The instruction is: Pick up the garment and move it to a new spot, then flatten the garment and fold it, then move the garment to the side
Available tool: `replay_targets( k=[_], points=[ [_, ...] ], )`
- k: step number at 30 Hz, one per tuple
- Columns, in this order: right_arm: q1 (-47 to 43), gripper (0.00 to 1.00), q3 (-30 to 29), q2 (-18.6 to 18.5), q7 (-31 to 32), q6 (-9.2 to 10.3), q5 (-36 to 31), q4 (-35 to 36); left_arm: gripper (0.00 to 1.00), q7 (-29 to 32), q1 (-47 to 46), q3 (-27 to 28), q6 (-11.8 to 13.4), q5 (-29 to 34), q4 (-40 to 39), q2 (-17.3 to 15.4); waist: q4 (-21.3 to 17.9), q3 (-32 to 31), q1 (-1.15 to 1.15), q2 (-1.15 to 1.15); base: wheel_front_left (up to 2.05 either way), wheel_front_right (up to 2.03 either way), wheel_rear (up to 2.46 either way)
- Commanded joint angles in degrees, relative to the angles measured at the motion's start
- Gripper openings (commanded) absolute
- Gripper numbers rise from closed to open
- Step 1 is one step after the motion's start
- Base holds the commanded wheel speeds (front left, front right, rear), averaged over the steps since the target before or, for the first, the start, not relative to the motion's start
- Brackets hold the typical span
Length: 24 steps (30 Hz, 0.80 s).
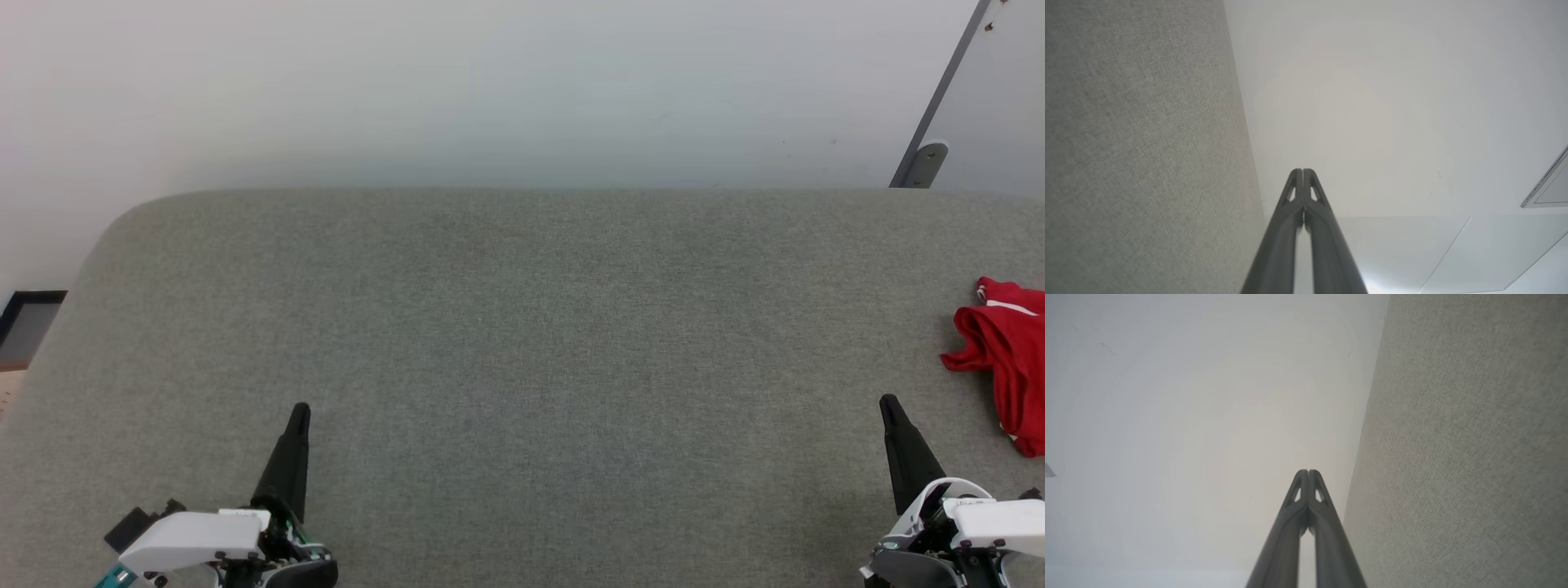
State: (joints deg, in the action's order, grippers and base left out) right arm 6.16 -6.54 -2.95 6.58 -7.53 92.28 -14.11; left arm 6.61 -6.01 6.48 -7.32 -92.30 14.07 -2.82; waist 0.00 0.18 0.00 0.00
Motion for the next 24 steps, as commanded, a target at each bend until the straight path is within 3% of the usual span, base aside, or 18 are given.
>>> replay_targets(
  k=[1, 24],
  points=[
    [0.2, 0.00, -0.1, 0.2, 0.2, 0.08, 0.2, 0.2, 0.00, 0.1, -0.6, 0.2, -0.3, -0.2, 0.1, 0.0, 0.0, 0.0, 0.00, 0.00, 0.00, 0.00, 0.00],
    [0.2, 0.00, 0.0, 0.2, 0.2, 0.08, 0.2, 0.2, 0.00, 0.1, -0.6, 0.1, -0.3, -0.2, 0.1, 0.0, 0.0, 0.0, 0.00, 0.00, 0.00, 0.00, 0.00]
  ],
)
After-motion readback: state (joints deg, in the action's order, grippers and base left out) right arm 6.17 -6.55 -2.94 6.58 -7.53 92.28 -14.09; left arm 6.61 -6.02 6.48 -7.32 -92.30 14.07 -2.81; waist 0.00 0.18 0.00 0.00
